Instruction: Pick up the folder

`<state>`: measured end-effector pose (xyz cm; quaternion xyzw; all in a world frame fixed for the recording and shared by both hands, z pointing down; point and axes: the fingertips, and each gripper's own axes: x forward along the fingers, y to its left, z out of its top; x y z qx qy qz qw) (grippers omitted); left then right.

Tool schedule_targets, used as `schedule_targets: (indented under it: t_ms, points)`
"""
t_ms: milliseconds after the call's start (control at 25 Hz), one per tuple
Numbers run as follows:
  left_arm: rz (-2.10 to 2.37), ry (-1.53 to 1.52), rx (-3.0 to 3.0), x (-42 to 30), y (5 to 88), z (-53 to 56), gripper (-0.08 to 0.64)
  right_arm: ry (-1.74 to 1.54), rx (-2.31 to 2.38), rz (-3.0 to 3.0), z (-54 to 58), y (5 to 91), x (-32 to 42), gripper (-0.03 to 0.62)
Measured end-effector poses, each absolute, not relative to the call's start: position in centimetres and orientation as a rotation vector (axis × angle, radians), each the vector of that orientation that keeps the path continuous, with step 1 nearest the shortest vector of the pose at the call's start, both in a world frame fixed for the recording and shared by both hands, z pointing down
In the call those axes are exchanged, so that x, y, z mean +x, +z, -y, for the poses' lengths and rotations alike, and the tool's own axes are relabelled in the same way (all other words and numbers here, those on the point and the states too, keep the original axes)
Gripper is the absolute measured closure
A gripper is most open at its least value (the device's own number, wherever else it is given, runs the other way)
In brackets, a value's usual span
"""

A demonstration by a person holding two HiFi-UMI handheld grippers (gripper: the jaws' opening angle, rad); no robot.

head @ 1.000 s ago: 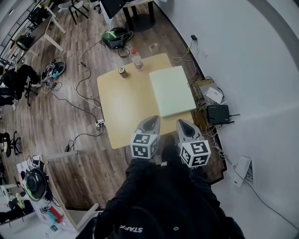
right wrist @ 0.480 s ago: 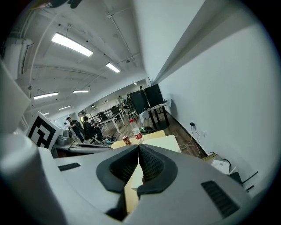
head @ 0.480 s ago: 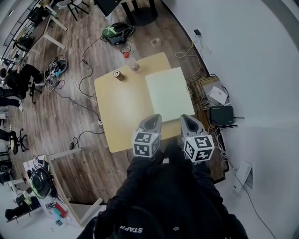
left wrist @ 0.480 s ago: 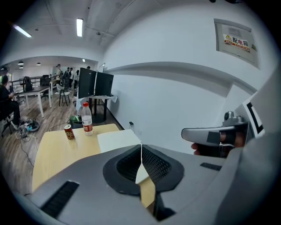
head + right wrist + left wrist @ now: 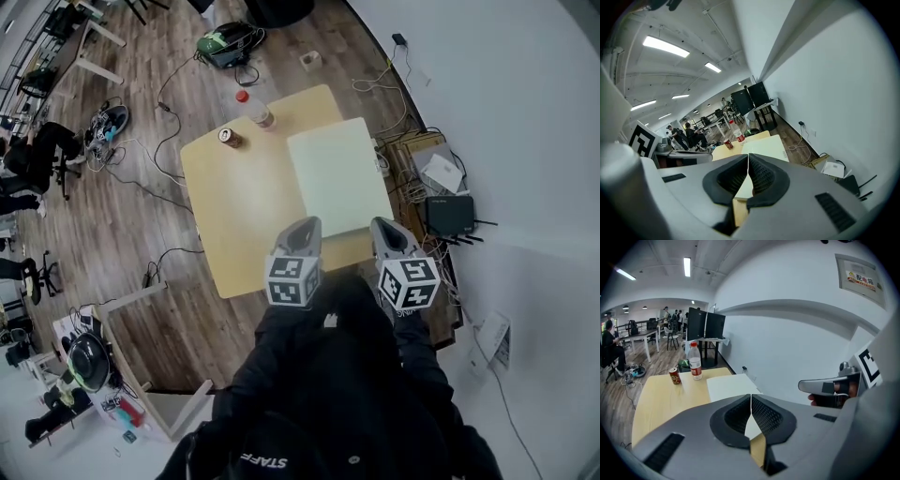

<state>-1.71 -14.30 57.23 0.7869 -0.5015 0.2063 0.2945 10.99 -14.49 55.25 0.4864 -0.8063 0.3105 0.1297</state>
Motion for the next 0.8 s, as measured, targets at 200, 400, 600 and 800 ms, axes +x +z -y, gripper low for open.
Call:
schedule_targets:
  t_ms: [200,400,600,800]
  points:
    - [1.309,0.588,2.061,-1.7,60.8,16.0,0.525,0.955,1.415,2.272,15.9,59.3,12.3,0.568]
    - [1.247,0.624,2.000,-0.9,64.7,16.3,0.525,1.007,1.415,2.215,17.3,63.3,13.5,0.565]
    - [1.235,0.627,1.989,-0.4,66.9,17.3,0.525,1.058,1.379,2.216,18.8,66.7,14.3,0.515]
    - [1.240,0.601,1.989,0.0,69.0,19.0,0.525,1.119,1.346,2.228,20.8,70.3,15.3,0.466]
